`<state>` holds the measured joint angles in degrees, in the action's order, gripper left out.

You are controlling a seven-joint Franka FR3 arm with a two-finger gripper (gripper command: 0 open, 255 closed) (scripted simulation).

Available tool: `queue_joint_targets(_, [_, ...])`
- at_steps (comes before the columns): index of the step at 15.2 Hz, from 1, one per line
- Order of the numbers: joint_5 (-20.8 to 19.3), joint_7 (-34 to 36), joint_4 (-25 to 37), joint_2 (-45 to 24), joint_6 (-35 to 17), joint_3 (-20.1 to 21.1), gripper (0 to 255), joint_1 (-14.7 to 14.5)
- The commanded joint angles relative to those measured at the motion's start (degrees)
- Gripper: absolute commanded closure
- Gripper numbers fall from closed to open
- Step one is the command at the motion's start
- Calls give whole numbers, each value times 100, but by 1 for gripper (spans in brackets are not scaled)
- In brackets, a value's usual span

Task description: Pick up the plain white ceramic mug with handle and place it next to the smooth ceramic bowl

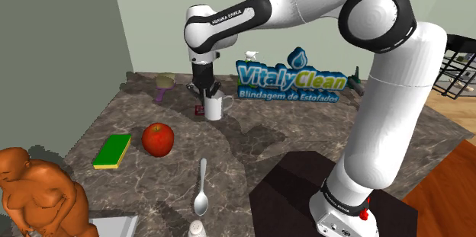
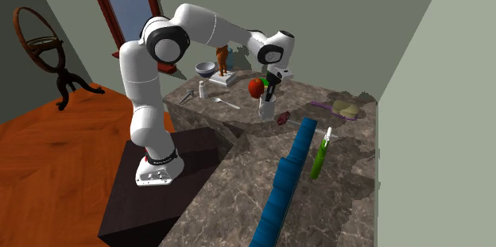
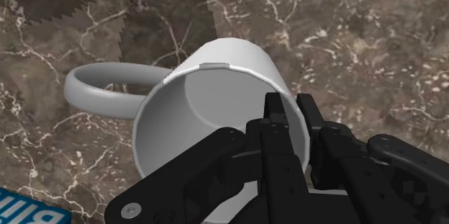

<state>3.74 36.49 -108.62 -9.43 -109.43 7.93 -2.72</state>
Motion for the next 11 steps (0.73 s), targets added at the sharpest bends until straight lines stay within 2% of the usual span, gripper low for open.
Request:
queue_joint_targets(1, [4,0,81,55,138,-1,255,5])
queue_joint_targets(11, [16,35,629,234,863,-1,255,14])
